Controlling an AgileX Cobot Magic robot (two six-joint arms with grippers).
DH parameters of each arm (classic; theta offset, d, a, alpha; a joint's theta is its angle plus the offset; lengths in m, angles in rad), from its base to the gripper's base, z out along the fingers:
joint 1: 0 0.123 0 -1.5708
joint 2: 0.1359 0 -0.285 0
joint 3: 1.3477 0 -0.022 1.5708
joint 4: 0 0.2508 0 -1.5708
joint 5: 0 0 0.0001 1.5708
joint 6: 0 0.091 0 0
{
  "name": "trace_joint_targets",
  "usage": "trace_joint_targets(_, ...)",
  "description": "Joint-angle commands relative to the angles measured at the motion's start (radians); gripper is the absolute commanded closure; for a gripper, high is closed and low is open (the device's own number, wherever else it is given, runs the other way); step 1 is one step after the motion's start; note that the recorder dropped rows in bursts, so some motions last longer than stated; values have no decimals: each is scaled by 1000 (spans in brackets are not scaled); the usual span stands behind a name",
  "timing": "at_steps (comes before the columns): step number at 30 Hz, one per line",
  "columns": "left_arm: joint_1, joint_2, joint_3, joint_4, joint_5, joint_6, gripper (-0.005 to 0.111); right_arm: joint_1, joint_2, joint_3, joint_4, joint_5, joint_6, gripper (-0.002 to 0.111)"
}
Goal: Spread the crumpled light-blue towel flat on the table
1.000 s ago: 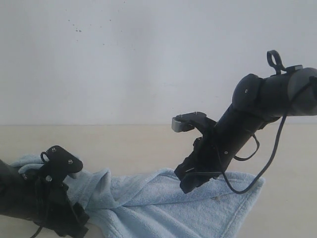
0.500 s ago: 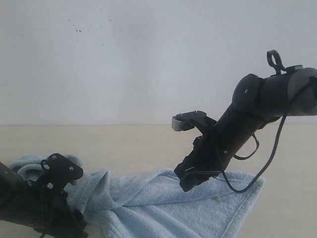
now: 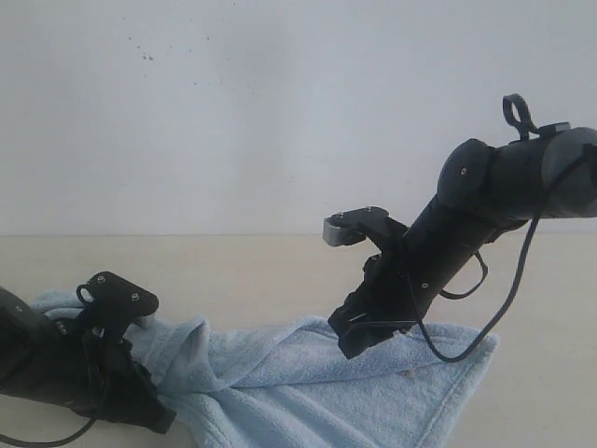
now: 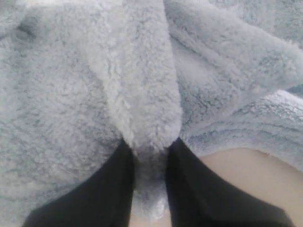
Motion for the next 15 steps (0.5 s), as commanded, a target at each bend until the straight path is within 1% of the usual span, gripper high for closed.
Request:
trace_joint_targets(1, -3, 0, -5, -12, -8, -11, 103, 1, -5, -5, 2, -8, -9, 70)
trace_joint_targets(9, -3, -27, -5, -12, -8, -15, 103, 1, -5, -5, 2, -1, -9, 70)
trace_joint_targets(15, -3, -156, -5, -12, -8, -15, 103, 1, -5, -5, 2, 9, 5, 70)
